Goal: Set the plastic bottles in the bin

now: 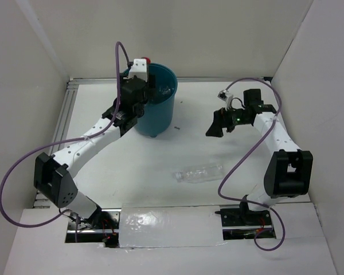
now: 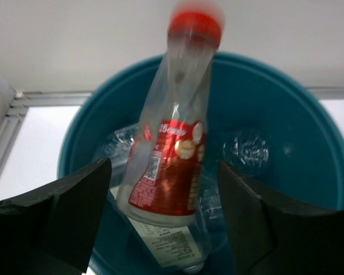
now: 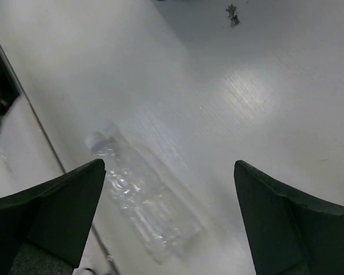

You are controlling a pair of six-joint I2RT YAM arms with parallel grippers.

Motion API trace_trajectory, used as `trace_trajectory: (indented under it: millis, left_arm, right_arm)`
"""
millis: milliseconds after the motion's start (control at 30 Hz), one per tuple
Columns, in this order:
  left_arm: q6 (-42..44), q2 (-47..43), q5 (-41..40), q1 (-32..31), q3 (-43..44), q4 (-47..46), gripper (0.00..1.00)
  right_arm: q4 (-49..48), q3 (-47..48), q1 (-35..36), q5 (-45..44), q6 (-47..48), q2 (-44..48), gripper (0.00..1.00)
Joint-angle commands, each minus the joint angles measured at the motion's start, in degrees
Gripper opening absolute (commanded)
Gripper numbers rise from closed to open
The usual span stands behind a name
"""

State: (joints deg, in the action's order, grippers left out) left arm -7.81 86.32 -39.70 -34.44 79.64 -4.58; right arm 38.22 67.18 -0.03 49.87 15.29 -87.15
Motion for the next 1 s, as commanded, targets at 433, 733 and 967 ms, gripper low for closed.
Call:
trace_trajectory:
  millis: [433,733,967]
  left_arm:
    - [-2.65,-19.5,8.33,-5.62,-6.76,5.1,0.99]
    - [-17.48,-40.61,0.34,-18.02,-28.38,19.16,0.99]
    - [-27.86,-43.79,-6.7,-26.19,-33.75,24.71,0.99]
  right_arm:
    - [18.96,-5.91,24.89,-7.39,59.36,7.87,1.0]
    - [-10.4,-19.0,35.36,-33.91,31.93,6.56,1.0]
    - [-15.98,-20.42,35.89,-39.5,27.16,2.61,0.95]
